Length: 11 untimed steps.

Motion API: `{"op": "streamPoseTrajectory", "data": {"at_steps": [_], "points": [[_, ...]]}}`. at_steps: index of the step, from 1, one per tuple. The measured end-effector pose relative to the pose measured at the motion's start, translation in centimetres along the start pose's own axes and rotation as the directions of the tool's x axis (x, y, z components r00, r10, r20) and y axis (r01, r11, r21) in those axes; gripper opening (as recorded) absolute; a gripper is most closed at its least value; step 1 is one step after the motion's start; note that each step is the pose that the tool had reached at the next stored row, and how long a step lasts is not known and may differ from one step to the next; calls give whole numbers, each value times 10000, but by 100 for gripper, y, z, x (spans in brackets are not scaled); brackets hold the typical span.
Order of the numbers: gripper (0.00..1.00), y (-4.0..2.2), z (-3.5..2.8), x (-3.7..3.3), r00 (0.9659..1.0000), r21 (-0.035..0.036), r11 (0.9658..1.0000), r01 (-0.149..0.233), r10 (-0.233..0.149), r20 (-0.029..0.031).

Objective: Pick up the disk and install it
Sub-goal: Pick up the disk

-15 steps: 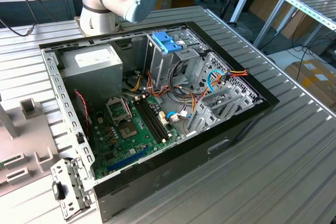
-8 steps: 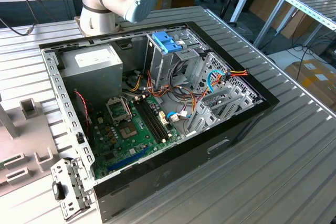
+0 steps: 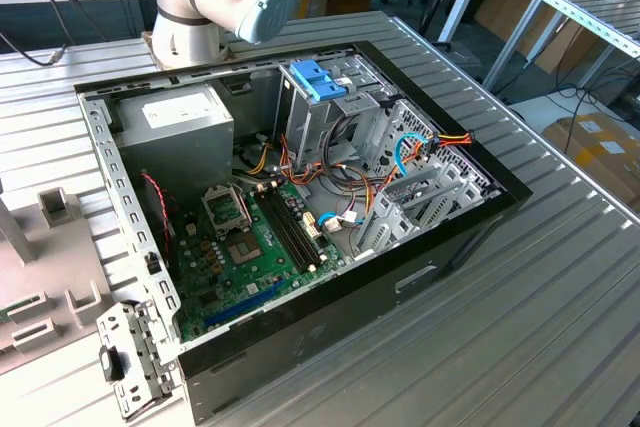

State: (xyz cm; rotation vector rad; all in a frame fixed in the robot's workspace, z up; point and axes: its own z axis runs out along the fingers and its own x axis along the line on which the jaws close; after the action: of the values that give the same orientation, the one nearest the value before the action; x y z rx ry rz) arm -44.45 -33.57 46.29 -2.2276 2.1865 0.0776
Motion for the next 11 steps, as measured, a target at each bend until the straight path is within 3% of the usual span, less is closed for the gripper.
{"op": "streamPoseTrajectory", "data": {"at_steps": [11], "points": [[37, 1, -60, -3, 10000, 1, 10000, 0, 0, 8]]}}
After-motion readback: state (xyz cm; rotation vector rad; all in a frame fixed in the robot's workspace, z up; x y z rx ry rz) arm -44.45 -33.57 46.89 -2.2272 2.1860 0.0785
